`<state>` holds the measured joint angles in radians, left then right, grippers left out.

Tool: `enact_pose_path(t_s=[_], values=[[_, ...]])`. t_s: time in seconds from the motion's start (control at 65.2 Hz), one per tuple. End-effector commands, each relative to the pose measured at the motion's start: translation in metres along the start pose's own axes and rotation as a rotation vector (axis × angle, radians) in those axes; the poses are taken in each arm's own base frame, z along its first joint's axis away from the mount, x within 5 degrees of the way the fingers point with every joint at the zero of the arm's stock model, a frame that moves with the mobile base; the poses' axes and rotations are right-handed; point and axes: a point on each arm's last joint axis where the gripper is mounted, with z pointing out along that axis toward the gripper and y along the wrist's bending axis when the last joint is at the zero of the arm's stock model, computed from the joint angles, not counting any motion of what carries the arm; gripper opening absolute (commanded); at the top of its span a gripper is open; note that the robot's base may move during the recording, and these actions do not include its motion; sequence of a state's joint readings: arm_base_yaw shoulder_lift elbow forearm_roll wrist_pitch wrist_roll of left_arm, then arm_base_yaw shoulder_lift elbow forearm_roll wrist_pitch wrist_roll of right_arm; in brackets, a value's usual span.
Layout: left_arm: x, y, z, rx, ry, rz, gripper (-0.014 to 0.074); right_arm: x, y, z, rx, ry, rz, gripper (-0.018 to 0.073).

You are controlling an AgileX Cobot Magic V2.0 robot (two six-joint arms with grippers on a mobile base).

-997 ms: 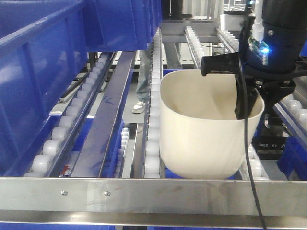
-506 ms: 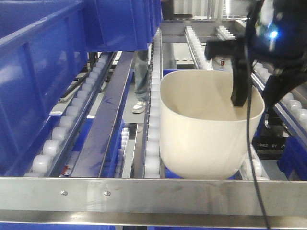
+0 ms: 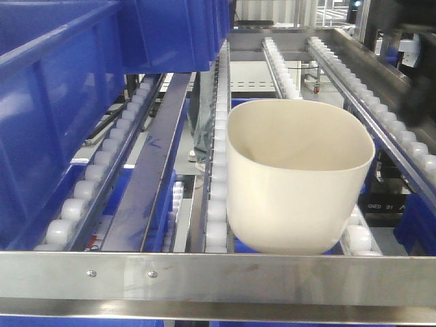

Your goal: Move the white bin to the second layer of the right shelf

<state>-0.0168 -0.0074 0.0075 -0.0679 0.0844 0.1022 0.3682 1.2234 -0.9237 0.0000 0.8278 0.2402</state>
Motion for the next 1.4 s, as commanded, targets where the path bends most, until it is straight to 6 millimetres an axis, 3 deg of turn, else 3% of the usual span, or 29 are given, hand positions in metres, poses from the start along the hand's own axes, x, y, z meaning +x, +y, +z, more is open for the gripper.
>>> enact_pose_path(t_s=[0.0, 0.077, 0.353, 0.859, 1.38], values=[[0.004, 0.000, 0.000, -0.004, -0.061, -0.009, 0.0085, 0.002, -0.010, -0.013, -0.039, -0.130, -0.007, 0.0116], [0.004, 0.000, 0.000, -0.004, -0.061, -0.009, 0.0085, 0.011, -0.023, -0.015, -0.037, -0.173, -0.001, 0.0046], [0.004, 0.000, 0.000, -0.004, -0.061, -0.009, 0.0085, 0.050, -0.061, -0.037, 0.064, -0.361, 0.042, 0.0058], [0.004, 0.000, 0.000, -0.004, -0.061, -0.009, 0.0085, 0.138, -0.051, -0.083, 0.096, -0.827, 0.003, 0.0058], [0.004, 0.000, 0.000, -0.004, -0.061, -0.009, 0.0085, 0.142, -0.051, -0.086, 0.104, -0.890, -0.001, 0.0058]])
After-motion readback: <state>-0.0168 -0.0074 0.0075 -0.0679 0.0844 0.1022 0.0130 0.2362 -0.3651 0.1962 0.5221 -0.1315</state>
